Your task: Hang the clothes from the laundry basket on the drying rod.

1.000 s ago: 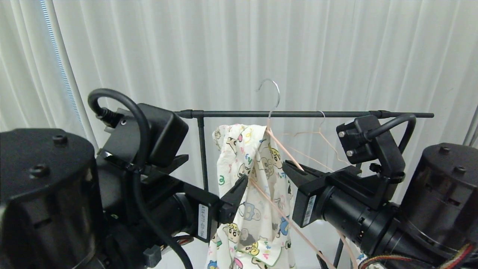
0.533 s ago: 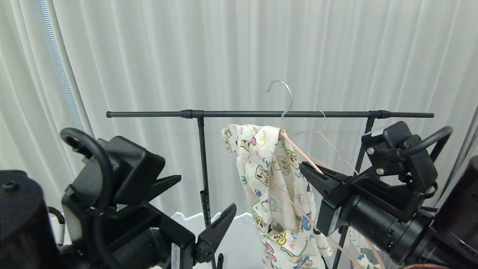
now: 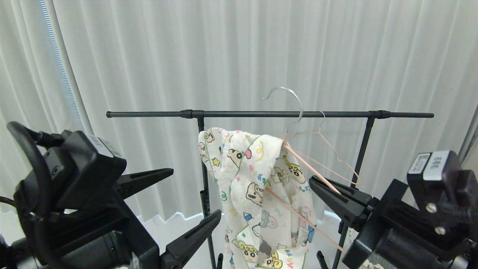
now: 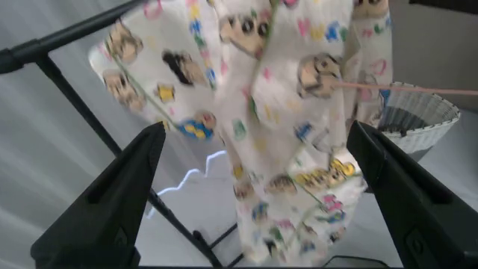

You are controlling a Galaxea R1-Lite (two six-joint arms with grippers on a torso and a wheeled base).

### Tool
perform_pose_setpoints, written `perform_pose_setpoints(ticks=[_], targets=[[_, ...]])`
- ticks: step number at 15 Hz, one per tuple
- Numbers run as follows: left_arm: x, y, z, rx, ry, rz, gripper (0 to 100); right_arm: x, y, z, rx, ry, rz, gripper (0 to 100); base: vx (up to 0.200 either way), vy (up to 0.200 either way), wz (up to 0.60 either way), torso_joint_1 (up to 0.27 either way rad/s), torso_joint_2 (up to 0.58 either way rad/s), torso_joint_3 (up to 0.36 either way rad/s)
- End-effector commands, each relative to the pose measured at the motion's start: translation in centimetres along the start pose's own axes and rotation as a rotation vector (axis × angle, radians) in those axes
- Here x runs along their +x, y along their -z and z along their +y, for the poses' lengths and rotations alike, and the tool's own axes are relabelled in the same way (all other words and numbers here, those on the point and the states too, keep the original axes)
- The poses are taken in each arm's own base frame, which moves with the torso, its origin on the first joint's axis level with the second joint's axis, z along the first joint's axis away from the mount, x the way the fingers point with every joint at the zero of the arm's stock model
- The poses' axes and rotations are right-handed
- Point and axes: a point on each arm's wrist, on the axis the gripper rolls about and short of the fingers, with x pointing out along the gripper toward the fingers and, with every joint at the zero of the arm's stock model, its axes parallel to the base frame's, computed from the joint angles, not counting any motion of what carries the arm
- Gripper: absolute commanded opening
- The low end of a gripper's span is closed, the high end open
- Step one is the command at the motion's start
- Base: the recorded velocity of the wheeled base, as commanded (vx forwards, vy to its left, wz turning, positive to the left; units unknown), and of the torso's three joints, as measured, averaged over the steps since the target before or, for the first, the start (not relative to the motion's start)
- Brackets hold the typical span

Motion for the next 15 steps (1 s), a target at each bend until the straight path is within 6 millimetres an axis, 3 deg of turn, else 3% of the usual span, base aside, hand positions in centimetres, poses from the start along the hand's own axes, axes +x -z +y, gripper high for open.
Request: perform_pose_setpoints(ticks=[1,6,8,10,15], targets=[[-0.6,-0.2,0.2,0.012,0.010,-0.023,100,-1.7,0.8,0.3,-0.029,-0.066,-0.005,0,0.000,0.000,0.00,0.000,0.00,0.000],[-1.6,-0.5,0.0,0.122,0.174,-0.094,100,-4.7,1.5,1.2,-0.054,-0.205,-0.004,0,0.000,0.000,0.00,0.000,0.00,0.000],[-1.5,0.0,-0.3,0.143,0.245,-0.090,100,-5.6,1.9,1.4,-0.057,-0.237,0.007,0,0.000,0.000,0.00,0.000,0.00,0.000],[-1.6,1.8,-0.8,0.223,0.377,-0.070,100,-7.2,2.7,1.7,-0.064,-0.318,0.030,0,0.000,0.000,0.00,0.000,0.00,0.000],[-0.7,2.0,-1.6,0.279,0.511,-0.074,100,-9.2,3.9,2.8,-0.069,-0.444,0.070,0,0.000,0.000,0.00,0.000,0.00,0.000]])
